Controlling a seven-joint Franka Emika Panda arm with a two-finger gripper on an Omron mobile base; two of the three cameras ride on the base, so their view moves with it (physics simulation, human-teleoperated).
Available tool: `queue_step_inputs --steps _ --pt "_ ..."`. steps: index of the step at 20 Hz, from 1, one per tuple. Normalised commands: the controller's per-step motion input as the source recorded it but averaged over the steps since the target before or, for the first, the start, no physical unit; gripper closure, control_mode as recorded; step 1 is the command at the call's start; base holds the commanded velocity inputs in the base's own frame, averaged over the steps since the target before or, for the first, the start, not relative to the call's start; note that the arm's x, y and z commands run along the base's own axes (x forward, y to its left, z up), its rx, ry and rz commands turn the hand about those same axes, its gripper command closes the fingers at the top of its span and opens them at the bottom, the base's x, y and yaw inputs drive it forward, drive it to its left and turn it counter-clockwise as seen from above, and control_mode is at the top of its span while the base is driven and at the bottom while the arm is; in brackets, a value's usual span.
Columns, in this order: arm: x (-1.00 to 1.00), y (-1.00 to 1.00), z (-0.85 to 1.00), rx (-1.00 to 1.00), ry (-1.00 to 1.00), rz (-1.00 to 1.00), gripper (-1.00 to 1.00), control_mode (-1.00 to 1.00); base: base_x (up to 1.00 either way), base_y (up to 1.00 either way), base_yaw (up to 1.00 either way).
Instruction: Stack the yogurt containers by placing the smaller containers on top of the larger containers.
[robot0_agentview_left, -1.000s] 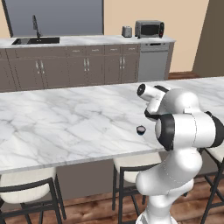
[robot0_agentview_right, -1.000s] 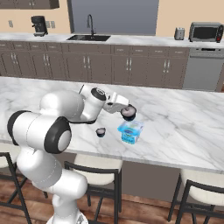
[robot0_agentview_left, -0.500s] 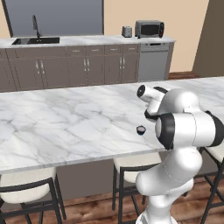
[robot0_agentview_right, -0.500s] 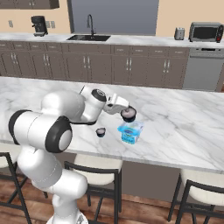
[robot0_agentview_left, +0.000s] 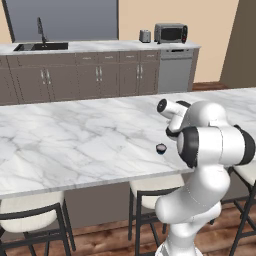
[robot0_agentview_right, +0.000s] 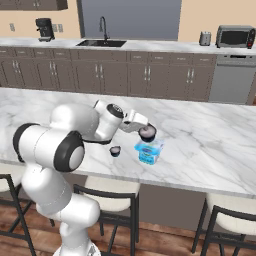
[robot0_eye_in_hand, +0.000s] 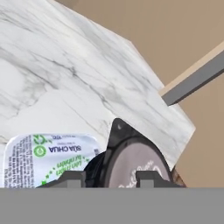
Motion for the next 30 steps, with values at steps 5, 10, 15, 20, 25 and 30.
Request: queue_step_inputs --steps 5,10,15,20,25,30 --pt "0.17 -0.07 -0.08 0.00 0.00 0.00 1.00 -1.00 0.00 0.00 0.00" --pt "0.19 -0.05 -0.11 0.00 0.00 0.00 1.00 -1.00 0.00 0.00 0.00" --pt "0.08 -0.03 -0.06 0.00 0.00 0.00 1.00 -1.00 0.00 0.00 0.00" --pt "0.00 0.00 -0.01 0.00 0.00 0.00 1.00 -1.00 0.00 0.00 0.00" --pt "0.04 -0.01 -0.14 0.00 0.00 0.00 1.00 -1.00 0.00 0.00 0.00" --pt "0.07 -0.02 -0.17 0.00 0.00 0.00 1.00 -1.00 0.00 0.00 0.00"
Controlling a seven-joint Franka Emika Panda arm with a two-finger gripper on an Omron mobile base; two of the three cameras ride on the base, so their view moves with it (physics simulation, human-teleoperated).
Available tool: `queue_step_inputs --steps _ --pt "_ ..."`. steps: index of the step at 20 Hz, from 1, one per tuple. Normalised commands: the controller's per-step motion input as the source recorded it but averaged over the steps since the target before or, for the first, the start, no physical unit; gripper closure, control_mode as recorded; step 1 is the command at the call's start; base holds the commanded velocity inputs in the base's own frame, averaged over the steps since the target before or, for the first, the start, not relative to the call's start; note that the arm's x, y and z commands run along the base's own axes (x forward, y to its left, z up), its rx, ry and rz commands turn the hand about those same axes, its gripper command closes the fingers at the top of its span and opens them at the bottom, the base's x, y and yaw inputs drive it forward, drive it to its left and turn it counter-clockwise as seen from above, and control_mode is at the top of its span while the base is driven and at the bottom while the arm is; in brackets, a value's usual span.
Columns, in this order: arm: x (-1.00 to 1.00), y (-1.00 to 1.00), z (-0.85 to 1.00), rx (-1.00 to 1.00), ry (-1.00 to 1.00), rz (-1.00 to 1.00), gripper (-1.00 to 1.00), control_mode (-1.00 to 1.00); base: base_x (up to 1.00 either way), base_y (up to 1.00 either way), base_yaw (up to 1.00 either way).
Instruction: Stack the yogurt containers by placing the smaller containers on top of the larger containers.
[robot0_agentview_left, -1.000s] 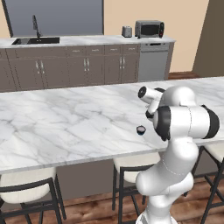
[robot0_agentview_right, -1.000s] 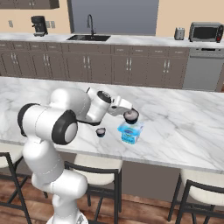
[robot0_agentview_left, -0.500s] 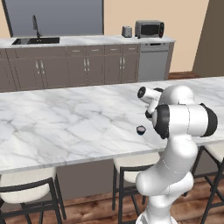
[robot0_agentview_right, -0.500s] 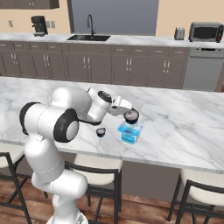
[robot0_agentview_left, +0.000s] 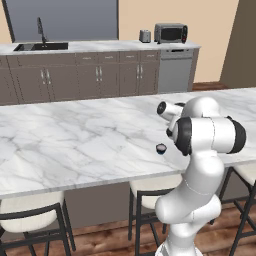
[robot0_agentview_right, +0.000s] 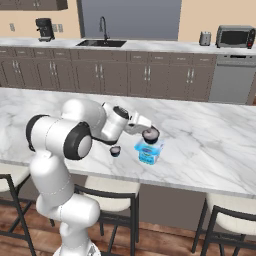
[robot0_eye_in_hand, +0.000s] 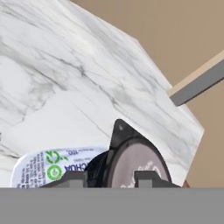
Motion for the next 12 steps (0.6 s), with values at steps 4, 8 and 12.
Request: queue_step_inputs --steps 4,8,12 --pt "0.07 -0.04 -0.14 0.00 0.00 0.00 1.00 -1.00 0.00 0.00 0.00" --pt "0.09 -0.06 -0.12 0.00 0.00 0.00 1.00 -1.00 0.00 0.00 0.00" --pt "0.12 -0.06 -0.10 0.00 0.00 0.00 1.00 -1.00 0.00 0.00 0.00"
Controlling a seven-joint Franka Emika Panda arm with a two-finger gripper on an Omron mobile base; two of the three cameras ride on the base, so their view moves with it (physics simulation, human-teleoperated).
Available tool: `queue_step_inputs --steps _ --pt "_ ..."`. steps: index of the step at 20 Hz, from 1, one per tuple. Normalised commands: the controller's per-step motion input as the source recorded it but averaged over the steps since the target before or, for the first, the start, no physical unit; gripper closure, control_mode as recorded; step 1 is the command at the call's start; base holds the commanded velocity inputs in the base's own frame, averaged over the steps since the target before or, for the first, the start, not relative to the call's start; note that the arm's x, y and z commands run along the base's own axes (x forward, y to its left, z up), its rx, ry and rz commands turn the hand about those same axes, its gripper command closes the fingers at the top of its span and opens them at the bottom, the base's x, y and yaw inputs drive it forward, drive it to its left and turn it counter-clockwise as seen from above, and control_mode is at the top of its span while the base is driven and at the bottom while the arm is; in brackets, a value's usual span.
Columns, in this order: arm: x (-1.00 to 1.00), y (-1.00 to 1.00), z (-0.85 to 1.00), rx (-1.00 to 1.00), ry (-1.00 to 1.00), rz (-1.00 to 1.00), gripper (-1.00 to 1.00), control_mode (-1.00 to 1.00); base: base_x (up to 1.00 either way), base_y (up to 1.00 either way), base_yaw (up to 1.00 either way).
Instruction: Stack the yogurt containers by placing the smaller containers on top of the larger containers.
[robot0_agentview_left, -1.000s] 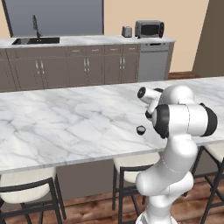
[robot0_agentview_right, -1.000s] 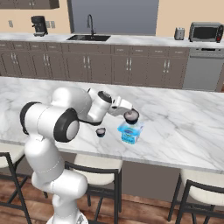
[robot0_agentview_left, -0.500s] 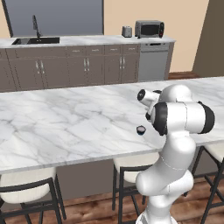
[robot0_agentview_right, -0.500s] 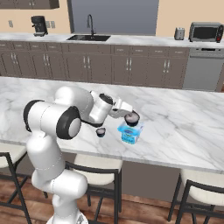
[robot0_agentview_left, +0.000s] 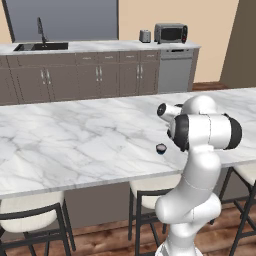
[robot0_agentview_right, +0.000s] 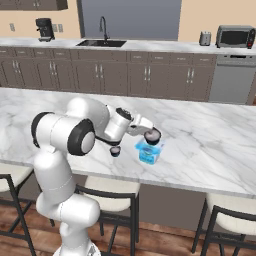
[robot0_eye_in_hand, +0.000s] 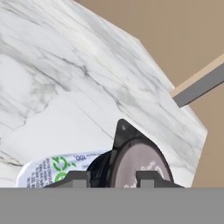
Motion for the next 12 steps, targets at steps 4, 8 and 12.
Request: queue_step_inputs --steps 4,8,12 --pt "0.10 -0.04 -0.09 0.00 0.00 0.00 1.00 -1.00 0.00 0.00 0.00" --pt "0.07 -0.02 -0.09 0.00 0.00 0.00 1.00 -1.00 0.00 0.00 0.00" --pt "-0.30 -0.01 -0.23 0.00 0.04 0.00 1.00 -1.00 0.00 0.00 0.00"
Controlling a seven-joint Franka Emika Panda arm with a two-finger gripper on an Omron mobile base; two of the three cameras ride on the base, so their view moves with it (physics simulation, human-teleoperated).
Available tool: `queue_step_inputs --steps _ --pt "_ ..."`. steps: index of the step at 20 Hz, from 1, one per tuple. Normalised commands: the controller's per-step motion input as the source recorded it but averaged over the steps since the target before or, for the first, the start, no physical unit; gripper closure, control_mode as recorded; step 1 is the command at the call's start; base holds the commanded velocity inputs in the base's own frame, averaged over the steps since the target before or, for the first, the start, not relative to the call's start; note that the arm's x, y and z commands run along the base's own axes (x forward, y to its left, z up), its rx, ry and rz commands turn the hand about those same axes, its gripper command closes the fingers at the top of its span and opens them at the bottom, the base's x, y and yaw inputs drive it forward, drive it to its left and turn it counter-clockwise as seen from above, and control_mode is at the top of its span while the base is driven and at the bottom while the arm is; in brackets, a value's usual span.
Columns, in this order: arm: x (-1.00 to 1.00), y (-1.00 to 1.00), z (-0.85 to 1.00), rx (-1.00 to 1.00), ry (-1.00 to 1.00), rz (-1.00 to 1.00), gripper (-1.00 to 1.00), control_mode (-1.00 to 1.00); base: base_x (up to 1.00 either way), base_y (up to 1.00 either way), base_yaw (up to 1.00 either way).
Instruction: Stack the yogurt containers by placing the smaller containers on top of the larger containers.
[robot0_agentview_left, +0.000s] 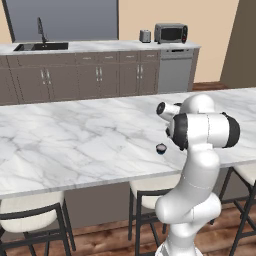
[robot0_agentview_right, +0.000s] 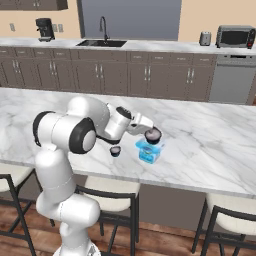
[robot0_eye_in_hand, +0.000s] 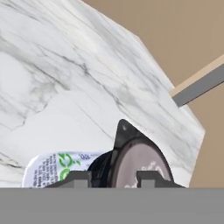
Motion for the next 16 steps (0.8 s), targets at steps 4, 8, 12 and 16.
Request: queue_step_inputs --steps 4,8,12,16 --pt "-0.68 0.00 -0.28 -0.01 0.01 0.01 1.00 -1.00 0.00 0.00 0.00" --pt "-0.20 0.00 -0.05 0.00 0.00 0.01 1.00 -1.00 0.00 0.00 0.00" --pt "0.00 0.00 0.00 0.00 0.00 0.00 1.00 -1.00 0.00 0.00 0.00" --pt "0.00 0.00 0.00 0.00 0.00 0.00 1.00 -1.00 0.00 0.00 0.00"
